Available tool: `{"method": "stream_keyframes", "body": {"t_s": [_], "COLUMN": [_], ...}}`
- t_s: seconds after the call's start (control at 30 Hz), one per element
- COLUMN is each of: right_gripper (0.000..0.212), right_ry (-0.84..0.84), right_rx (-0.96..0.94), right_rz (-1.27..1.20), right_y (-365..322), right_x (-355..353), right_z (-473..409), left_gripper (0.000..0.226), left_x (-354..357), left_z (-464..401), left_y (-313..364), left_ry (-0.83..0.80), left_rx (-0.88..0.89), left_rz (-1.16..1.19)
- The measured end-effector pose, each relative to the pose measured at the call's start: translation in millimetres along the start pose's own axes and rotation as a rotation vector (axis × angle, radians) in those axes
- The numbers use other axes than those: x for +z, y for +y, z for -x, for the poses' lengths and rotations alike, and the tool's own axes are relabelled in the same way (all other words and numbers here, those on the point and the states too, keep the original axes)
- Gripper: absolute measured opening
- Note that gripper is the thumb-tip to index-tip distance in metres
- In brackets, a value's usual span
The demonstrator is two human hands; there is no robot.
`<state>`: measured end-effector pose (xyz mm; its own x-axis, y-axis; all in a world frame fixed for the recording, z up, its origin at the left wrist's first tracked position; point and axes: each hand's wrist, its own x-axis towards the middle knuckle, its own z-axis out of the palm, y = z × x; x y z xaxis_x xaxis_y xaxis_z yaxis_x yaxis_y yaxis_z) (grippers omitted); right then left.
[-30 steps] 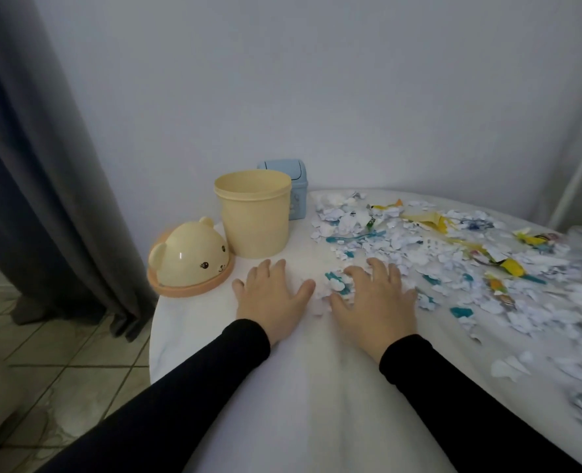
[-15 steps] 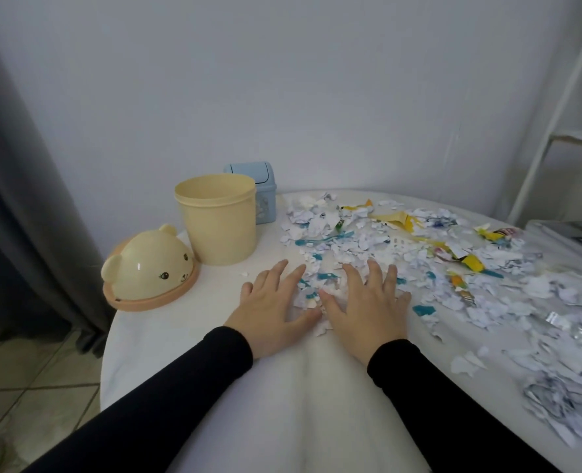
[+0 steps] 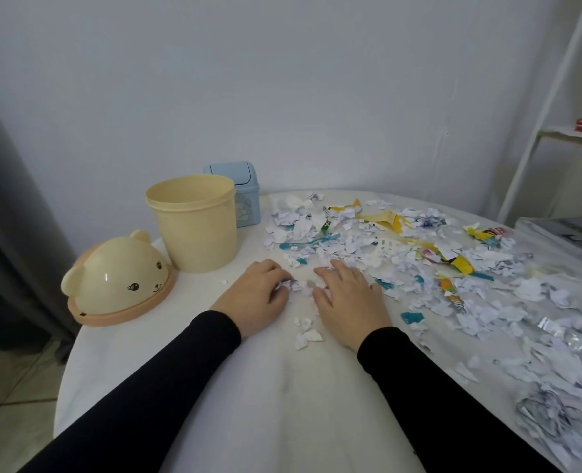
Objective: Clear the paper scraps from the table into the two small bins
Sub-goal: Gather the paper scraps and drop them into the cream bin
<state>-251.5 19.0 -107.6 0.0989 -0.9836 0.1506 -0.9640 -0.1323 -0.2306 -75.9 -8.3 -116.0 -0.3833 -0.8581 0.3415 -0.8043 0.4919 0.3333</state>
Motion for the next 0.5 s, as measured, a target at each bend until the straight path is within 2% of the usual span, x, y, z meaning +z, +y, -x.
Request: {"method": "stream_keyframes", "body": {"t_s": [0.13,0.2,0.27,0.33,0.4,0.5], "right_gripper": [0.04,0.042,0.06,0.078,0.088,0.093], "right_ry": [0.123,0.164,0.139,0.027,-0.06,-0.098], "right_rx": [0.018,0.039,0.04,0.034,0.053,0.066], "right_rz": [-0.023,-0.03,-0.005,0.004,0.011,0.026], "right_y": [-1,-4,-6,-8,-7,-5], "right_x": [-5,-7,-5,-2,1,4], "right_z": [2,5,10,13,13,10], "left_gripper": [0.037,0.058,0.076,0.089,0.084,0.07], "left_x": [-11,-14,-13,-10,-7,-6], "left_z": [12,19,24,25,22,18], "left_y": [-3,1,4,6,5,5], "left_ry": [-0.018,-0.022,-0.032,-0.113,-0.197,-0.191], "left_rx": [-0.087,-0.14,-0.255,-0.353,-0.374,-0.29], "left_rz": [0.026,-0.073,-0.2,-0.281,-0.287,-0.181]}}
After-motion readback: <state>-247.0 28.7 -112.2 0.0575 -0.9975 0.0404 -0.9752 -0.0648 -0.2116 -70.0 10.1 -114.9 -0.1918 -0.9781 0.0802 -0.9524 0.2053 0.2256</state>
